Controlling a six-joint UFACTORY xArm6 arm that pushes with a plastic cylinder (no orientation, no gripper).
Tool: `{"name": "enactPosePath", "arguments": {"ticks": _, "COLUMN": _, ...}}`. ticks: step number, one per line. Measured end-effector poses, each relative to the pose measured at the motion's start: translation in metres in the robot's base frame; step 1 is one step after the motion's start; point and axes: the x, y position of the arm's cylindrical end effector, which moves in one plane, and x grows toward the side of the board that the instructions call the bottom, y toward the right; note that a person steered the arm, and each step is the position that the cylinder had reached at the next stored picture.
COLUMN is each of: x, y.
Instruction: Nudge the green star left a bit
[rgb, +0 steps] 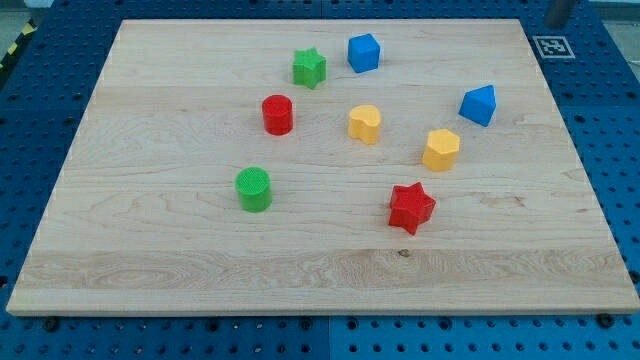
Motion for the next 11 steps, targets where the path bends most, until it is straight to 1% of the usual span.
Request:
{"name": "enactPosePath", "arguments": {"ticks": 1, "x": 0.033, "y": -0.01}}
{"name": "enactPosePath", "arguments": {"ticks": 2, "x": 0.079, "y": -0.091}}
{"name": "enactPosePath", "arguments": {"ticks": 3, "x": 0.081, "y": -0.174}}
{"name": "enactPosePath", "arguments": {"ticks": 4, "x": 0.081, "y": -0.177}}
{"name": "enactPosePath", "arguments": {"ticks": 5, "x": 0.102, "y": -0.219}}
{"name": "enactPosePath", "arguments": {"ticks": 6, "x": 0.121, "y": -0.24}}
{"name": "enactPosePath", "arguments": {"ticks": 7, "x": 0.122, "y": -0.256}}
{"name": "enactPosePath", "arguments": {"ticks": 8, "x": 0.122, "y": -0.326}}
{"name": "enactPosePath", "arguments": {"ticks": 9, "x": 0.117, "y": -0.329}}
{"name": "enactPosePath", "arguments": {"ticks": 10, "x": 0.099, "y": -0.338}}
{"name": "enactPosePath", "arguments": {"ticks": 11, "x": 0.099, "y": -0.348}}
